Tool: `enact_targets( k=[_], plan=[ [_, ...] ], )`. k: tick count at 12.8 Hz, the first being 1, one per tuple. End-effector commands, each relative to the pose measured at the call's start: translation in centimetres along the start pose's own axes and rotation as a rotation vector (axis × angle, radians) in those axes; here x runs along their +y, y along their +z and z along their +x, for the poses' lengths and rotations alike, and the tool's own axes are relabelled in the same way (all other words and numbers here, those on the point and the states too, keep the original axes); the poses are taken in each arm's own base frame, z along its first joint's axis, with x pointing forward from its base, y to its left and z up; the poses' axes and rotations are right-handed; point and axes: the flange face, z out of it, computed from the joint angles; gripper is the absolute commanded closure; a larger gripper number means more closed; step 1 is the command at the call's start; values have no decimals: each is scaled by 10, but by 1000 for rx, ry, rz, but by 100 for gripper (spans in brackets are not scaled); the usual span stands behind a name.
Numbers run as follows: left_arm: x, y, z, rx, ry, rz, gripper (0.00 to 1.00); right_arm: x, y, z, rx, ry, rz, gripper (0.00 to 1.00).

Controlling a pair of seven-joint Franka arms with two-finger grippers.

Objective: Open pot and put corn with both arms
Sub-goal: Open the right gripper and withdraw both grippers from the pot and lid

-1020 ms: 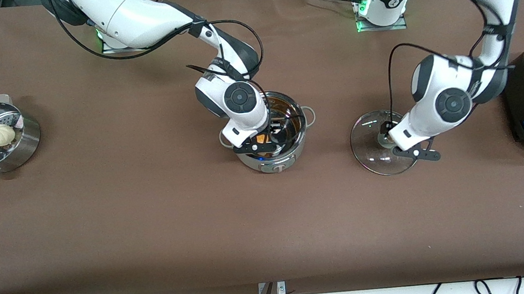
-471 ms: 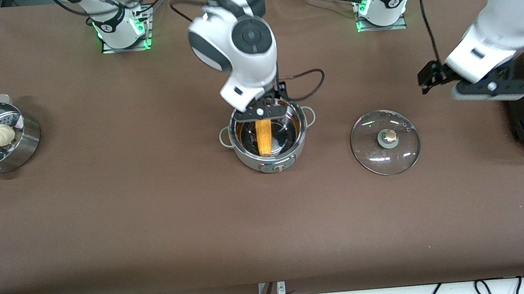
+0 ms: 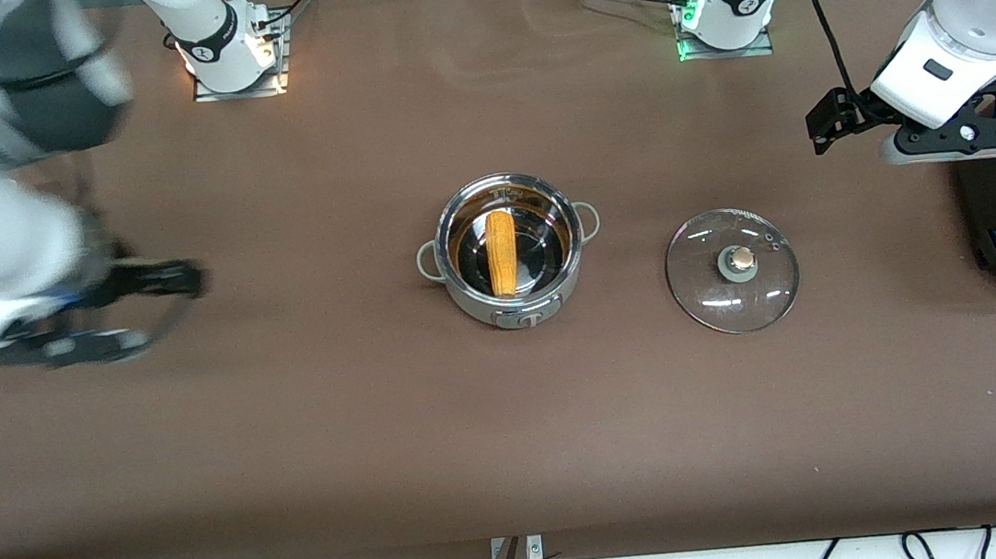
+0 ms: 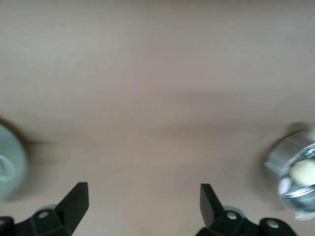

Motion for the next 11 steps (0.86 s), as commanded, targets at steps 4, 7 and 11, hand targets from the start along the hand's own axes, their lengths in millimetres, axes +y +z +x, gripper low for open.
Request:
enact_targets(
  k=[4,7,11],
  plan=[
    [0,-8,-1,-6,-13,-18,0,32,0,-46,94,-87,-102,0],
    [0,-8,-1,-6,-13,-18,0,43,-21,-108,199,-67,-89,0],
    [0,-8,-1,-6,-13,-18,0,62,-19,-134,59,-7,-38,0]
  ],
)
